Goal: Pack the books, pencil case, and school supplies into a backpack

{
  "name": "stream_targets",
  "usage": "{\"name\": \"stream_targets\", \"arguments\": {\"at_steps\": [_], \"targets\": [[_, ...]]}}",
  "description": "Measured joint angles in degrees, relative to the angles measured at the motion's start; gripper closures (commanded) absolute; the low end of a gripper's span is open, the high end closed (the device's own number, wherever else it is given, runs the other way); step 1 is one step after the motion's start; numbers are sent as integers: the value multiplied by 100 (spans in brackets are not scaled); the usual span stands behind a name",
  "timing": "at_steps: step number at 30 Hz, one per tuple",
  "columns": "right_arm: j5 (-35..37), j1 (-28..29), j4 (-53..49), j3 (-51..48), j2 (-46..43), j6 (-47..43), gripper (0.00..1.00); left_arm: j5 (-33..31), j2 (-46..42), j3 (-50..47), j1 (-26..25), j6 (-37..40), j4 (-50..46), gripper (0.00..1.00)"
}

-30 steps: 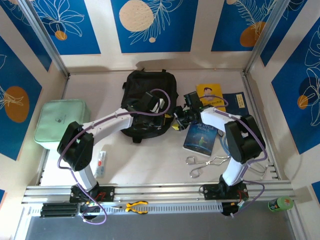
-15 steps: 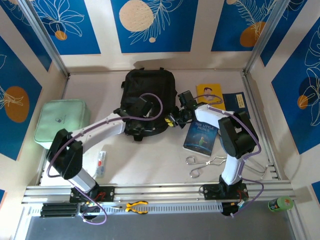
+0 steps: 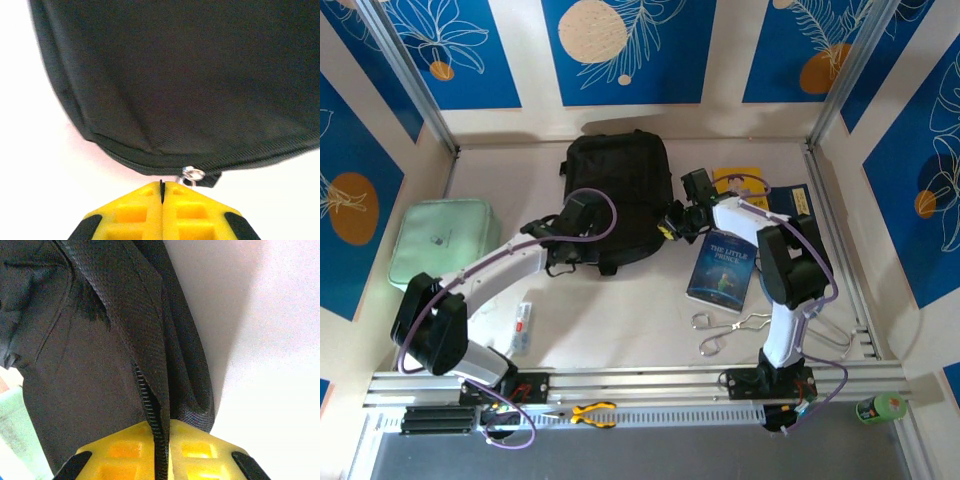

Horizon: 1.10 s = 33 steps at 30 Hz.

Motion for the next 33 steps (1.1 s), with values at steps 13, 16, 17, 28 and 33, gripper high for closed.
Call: {"name": "stream_targets", "arguments": {"at_steps": [13,16,17,28,33], "targets": [[457,-367,-48,-710,-1010,-203,37,1239,1362,1401,-575,291,929,100],[474,-446,-109,-981,-1484,-90,36,1447,1580,1650,-647,291,1110,100],[468,-437,-114,-1095,-1637,-39,36,1510,1650,1703,-673,291,1174,100],[385,236,-98,-1615,-1904,658,34,1572,1786,1552,-706,289,1281,100],[365,321,162,-1582,-1495,713,37,1567,1707,1261,-706,258,1281,100]]}}
